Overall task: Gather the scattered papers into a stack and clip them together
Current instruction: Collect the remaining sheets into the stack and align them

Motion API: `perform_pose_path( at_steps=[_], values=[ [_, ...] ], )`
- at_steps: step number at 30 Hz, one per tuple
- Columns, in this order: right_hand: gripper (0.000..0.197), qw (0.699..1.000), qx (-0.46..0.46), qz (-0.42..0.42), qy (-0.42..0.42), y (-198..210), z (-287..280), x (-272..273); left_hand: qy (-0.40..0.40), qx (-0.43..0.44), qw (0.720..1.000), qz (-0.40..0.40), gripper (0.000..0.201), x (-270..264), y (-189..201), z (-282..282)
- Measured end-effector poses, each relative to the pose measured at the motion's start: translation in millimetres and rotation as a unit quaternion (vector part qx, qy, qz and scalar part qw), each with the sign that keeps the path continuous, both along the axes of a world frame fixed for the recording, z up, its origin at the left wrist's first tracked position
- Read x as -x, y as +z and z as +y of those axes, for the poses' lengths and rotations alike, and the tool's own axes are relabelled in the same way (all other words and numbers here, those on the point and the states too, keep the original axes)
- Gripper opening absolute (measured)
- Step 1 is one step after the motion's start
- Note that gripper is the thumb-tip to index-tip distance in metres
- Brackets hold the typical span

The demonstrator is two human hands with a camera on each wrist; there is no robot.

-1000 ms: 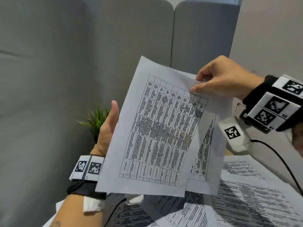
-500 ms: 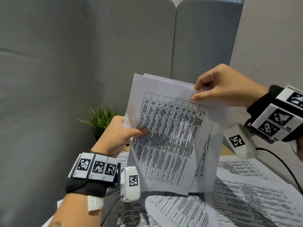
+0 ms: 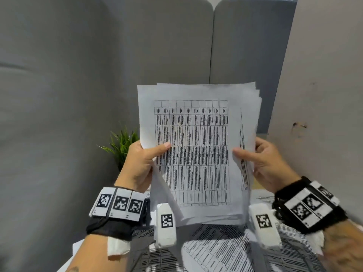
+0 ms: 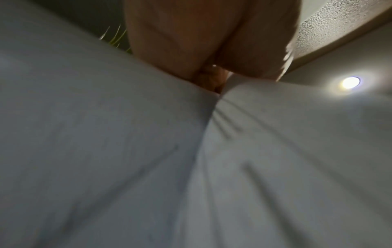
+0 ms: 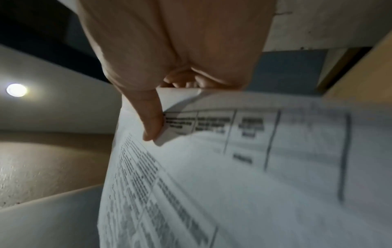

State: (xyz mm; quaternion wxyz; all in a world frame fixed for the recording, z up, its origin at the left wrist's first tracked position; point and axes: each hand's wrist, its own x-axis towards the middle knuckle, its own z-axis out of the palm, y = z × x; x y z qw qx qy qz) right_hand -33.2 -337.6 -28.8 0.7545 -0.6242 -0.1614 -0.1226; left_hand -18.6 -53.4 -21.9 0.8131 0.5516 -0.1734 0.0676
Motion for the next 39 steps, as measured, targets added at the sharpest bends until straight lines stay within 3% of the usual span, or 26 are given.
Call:
perform_pose_path(
  at_steps=[4, 12, 18, 23, 30, 34, 37, 39],
  values=[
    [0.037, 0.996, -0.055, -0.061, -0.029, 1, 4, -4, -0.027, -0.064, 0.998, -0.013, 0.038, 0, -2, 7],
    [0.03, 0.997, -0.038, -0.049, -0.047, -29, -1, -8, 0.013, -0.183, 0.983, -0.028, 0.029, -4, -8, 17],
    [0.044, 0.998, -0.025, -0.042, -0.032, -31, -11, -6, 0.006, -0.207, 0.977, -0.042, 0.039, -6, -9, 20],
    [0.05, 1.0, -0.001, -0.024, -0.003, -31, 1, 5, 0.006, -0.192, 0.979, -0.069, 0.073, -3, -12, 9],
    [0.048, 0.999, 0.023, -0.025, 0.012, -28, 10, 12, -0.036, -0.164, 0.982, -0.084, 0.065, 0, -15, -5],
    [0.079, 0.995, 0.06, -0.043, -0.061, -27, 20, 21, 0.035, -0.173, 0.983, -0.043, 0.085, -3, -20, -11],
    [0.041, 0.997, 0.016, -0.048, -0.054, -25, 19, 17, -0.009, -0.192, 0.978, -0.079, 0.053, 0, -11, -10],
    [0.019, 0.996, 0.023, -0.06, -0.068, -21, 18, 15, 0.025, -0.208, 0.971, -0.114, 0.039, 3, -4, -11]
  ],
)
